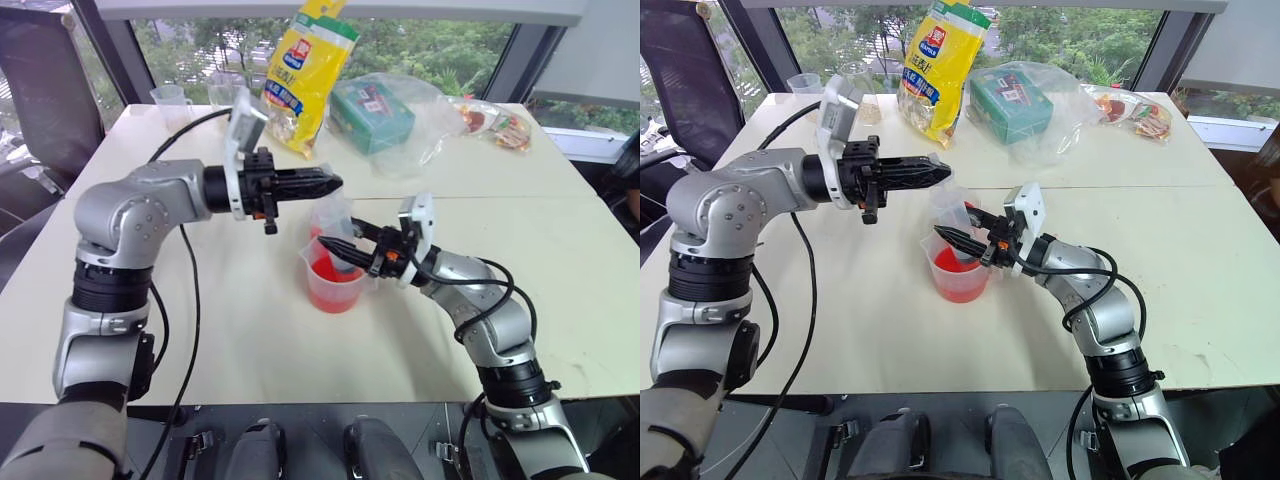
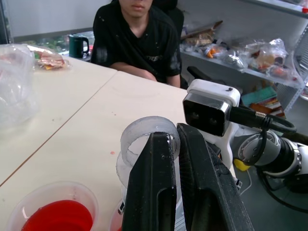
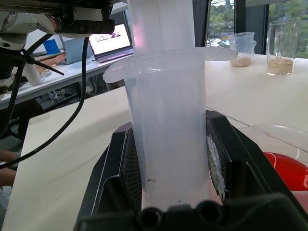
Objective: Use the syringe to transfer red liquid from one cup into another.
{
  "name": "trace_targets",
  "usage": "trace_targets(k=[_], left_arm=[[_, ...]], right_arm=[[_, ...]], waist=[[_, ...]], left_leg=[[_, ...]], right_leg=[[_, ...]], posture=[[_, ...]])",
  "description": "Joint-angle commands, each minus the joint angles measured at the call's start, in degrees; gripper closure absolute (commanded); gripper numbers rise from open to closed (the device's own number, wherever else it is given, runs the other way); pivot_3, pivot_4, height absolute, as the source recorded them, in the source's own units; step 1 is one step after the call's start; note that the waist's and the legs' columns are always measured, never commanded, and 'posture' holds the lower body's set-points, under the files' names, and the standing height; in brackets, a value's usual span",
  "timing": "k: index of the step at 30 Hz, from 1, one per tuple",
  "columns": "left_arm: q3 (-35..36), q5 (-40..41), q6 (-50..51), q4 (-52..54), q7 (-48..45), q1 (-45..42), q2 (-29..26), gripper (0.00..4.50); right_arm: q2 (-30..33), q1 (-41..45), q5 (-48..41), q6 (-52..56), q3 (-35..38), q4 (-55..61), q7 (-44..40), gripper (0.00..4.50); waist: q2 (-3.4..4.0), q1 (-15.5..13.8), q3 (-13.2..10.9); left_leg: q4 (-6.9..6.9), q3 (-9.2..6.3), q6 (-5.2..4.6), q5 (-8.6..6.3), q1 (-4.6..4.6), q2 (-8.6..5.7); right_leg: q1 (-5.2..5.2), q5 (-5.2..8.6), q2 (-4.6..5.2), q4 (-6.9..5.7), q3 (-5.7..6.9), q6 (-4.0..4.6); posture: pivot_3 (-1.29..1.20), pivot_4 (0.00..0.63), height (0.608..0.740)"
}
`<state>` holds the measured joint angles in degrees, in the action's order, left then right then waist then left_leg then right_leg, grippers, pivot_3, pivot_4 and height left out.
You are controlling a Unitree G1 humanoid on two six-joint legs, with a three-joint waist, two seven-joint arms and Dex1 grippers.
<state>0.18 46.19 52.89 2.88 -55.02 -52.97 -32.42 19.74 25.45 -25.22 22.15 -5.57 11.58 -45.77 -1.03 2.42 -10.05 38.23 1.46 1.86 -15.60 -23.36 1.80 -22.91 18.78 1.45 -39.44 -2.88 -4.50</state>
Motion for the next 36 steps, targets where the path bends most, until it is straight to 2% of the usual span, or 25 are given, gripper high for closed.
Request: trace_targets(k=[1, 8, 9, 17, 22, 28, 32, 36], left_arm=[[5.73, 0.15, -2.78, 0.94, 1.08, -1.48, -1.8, 3.49], [4.97, -0.66, -2.9, 2.52, 0.31, 2.54, -4.09, 0.14], [5.19, -0.68, -2.94, 2.84, 0.2, 3.28, -4.74, 0.03], [8.6, -0.65, -3.21, 4.17, -0.46, 8.72, -10.36, 0.03], [9.91, -1.36, -4.41, 2.61, 0.35, 8.67, -11.64, 0.03], [9.49, -2.16, -5.77, 1.83, 1.29, 7.11, -10.9, 0.03], [8.88, -2.82, -7.18, 0.96, 2.44, 4.7, -9.03, 0.03], [8.14, -3.32, -8.32, -0.09, 3.14, 1.35, -6.41, 0.03]], right_arm=[[0.24, -0.14, -1.01, 1.78, -2.58, 2.2, -2.02, 3.06], [-0.92, 3.11, -5.12, 5.73, 1.17, 3.84, 0.19, 3.06], [-0.99, 3.64, -5.92, 6.58, 1.86, 4.23, 0.52, 3.06], [-1.78, 9.85, -14.75, 13.36, 7.17, 6.57, 4.13, 3.06], [-3.68, 19.3, -16.73, 12.33, 10.4, 1.05, 6.53, 3.06], [-6.81, 29.72, -9.57, -0.3, 10.99, -18.82, 4.96, 3.06], [-8.66, 29.75, -3.33, -10.25, 8.85, -30.1, 1.8, 3.06], [-9.95, 28.27, -0.11, -15.36, 7.89, -35.18, 0.35, 3.06]], waist=[[0.0, 0.07, 0.0], [0.0, 0.06, 0.0], [0.0, 0.1, 0.0], [0.01, -0.12, -0.01], [0.01, -0.01, -0.01], [0.01, 0.13, -0.01], [0.01, 0.05, -0.01], [0.01, 0.11, -0.01]], left_leg=[[0.0, 0.0, 0.0, 0.0, 0.0, 0.0], [0.0, 0.0, 0.0, 0.0, 0.0, 0.0], [-0.01, -0.01, 0.0, 0.0, 0.0, 0.01], [-0.03, 0.0, 0.0, 0.0, -0.06, 0.01], [-0.04, 0.0, 0.0, 0.0, -0.07, 0.0], [-0.05, 0.04, 0.0, 0.0, -0.06, 0.01], [-0.08, 0.06, -0.01, -0.01, -0.11, 0.0], [-0.09, 0.1, -0.01, -0.01, -0.19, 0.01]], right_leg=[[0.0, 0.0, 0.0, 0.0, 0.0, 0.0], [0.0, 0.0, 0.01, 0.0, 0.0, 0.0], [-0.01, 0.0, 0.0, 0.0, 0.0, 0.0], [-0.09, 0.0, 0.05, 0.0, 0.02, 0.0], [-0.1, 0.0, 0.06, 0.0, 0.02, 0.0], [-0.13, 0.0, 0.05, -0.01, 0.01, 0.0], [-0.15, 0.0, 0.06, 0.06, 0.01, 0.0], [-0.26, 0.0, 0.07, 0.08, -0.01, 0.0]], posture=[[0.0, 0.15, 0.74], [0.0, 0.15, 0.74], [0.0, 0.15, 0.74], [0.0, 0.15, 0.74], [0.0, 0.15, 0.74], [0.0, 0.15, 0.74], [0.0, 0.15, 0.74], [0.0, 0.15, 0.74]])
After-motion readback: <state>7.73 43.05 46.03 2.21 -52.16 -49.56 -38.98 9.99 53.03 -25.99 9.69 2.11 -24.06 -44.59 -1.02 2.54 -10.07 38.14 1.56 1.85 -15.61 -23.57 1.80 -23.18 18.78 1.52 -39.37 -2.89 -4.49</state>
